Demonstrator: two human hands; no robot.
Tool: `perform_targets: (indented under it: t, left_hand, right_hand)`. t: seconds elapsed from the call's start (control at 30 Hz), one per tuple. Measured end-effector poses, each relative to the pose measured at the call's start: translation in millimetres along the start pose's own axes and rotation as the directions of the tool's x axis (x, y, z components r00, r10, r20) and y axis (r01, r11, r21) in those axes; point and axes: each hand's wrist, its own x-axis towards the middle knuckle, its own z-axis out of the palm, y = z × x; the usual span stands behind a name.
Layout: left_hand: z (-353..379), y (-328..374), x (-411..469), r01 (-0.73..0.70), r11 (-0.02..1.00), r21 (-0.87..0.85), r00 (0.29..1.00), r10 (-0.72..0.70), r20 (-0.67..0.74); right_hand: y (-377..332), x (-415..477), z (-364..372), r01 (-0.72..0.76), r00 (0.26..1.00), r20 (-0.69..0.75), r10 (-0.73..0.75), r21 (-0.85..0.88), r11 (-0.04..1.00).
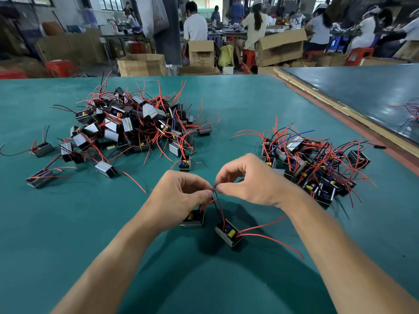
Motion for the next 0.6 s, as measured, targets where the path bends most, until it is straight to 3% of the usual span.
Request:
perform_targets:
  t: [0.33, 0.6]
  left_hand:
    - [-1.7, 0.9, -2.4, 0.002, 0.999, 0.036, 0.999, -0.003, 0.037]
    - [1.3, 2.8, -4.9, -0.033, 0.999, 0.023, 0.999, 0.032, 0.036]
  right_hand:
    - [0.5, -1.1, 0.1, 0.065, 0.996, 0.065, -0.067, 0.04, 0.997]
    - [-4.5, -1.9, 1.9, 0.0, 0.995, 0.103, -0.001, 0.01, 1.0]
